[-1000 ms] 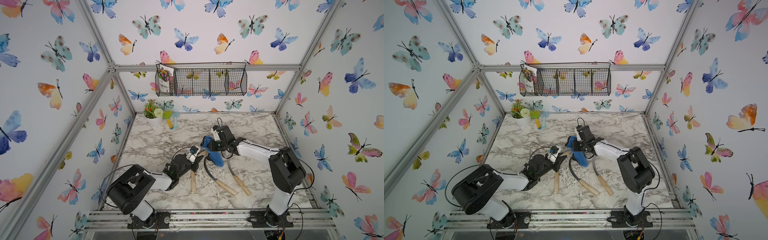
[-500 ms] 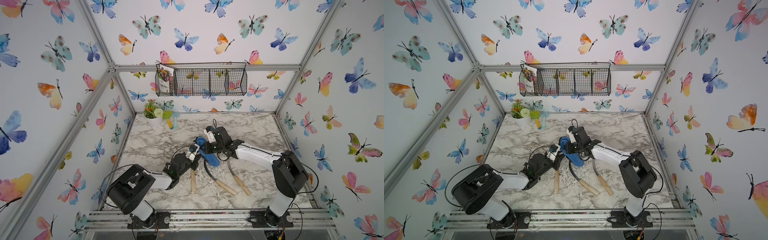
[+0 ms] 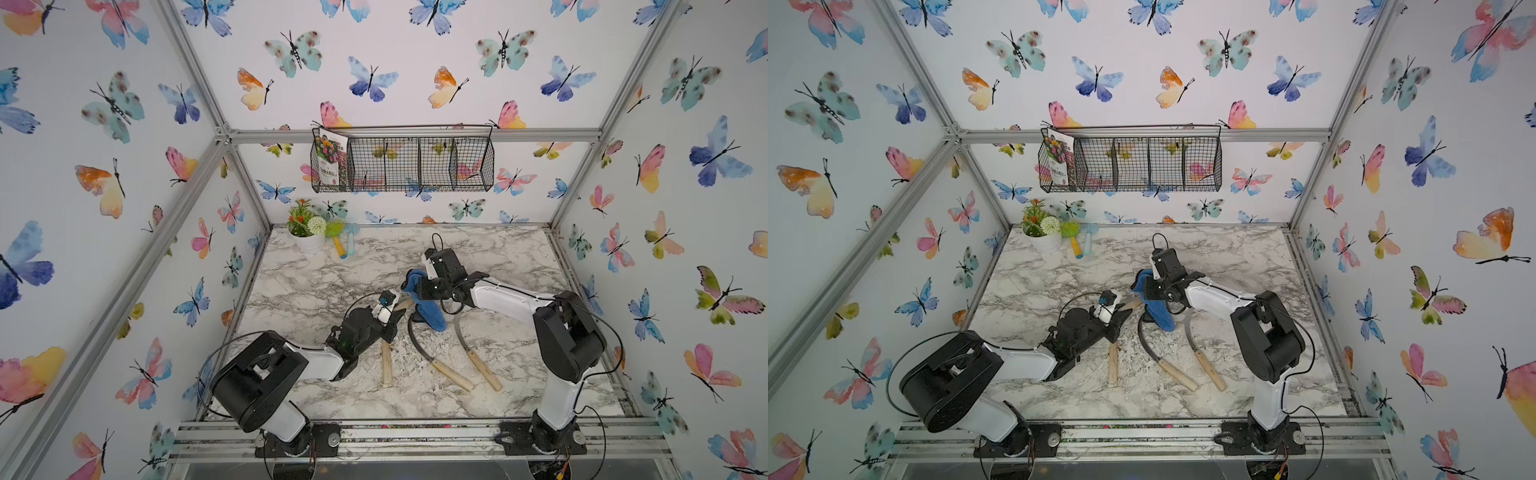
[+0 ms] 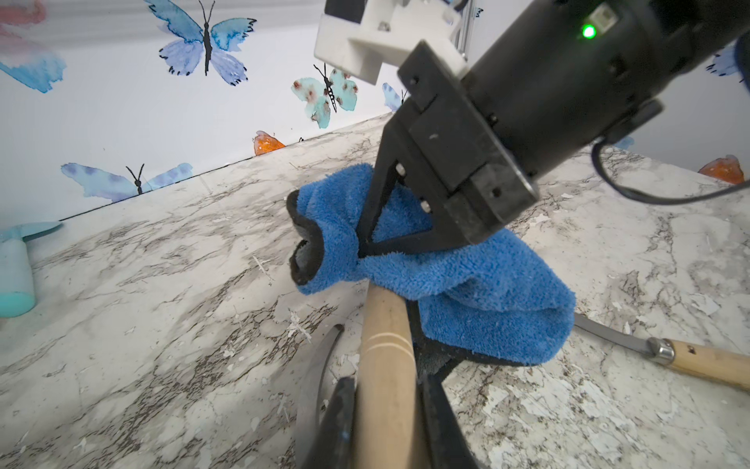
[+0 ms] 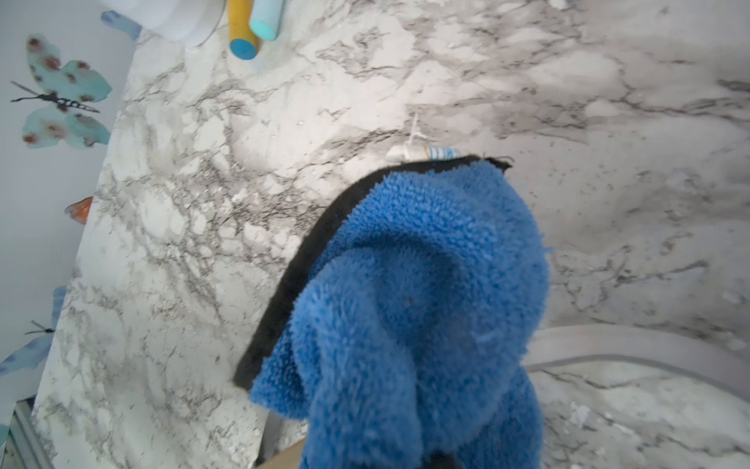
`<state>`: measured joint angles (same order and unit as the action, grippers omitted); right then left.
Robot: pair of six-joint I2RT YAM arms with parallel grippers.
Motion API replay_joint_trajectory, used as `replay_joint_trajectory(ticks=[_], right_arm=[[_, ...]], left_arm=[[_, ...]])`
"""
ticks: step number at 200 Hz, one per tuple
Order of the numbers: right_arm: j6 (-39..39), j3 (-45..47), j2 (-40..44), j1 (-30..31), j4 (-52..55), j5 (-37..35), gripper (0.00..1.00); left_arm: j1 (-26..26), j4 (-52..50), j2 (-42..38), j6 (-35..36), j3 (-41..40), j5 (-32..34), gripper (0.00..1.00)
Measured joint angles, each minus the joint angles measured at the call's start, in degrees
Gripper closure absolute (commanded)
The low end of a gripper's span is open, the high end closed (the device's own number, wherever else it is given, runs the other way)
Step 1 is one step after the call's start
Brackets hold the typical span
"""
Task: Wipe small sickles with rags
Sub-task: Wipe the small sickle.
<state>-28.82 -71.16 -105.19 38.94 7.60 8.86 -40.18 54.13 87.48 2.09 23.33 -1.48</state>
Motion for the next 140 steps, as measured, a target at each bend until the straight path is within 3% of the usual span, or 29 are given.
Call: replay_joint_trajectory(ticks=[52, 140], right_arm=[[1.44, 3.69, 5.79, 5.29, -3.93, 3.96, 0.98], [-1.11, -0.24, -2.03, -1.68, -0.37, 1.16, 0.98]], left_arm=[[0.00, 0.11, 0.00, 0.04, 0.02, 0.15, 1.00], [0.00, -1.60, -0.85, -0.20, -0.52, 0.11, 1.00]])
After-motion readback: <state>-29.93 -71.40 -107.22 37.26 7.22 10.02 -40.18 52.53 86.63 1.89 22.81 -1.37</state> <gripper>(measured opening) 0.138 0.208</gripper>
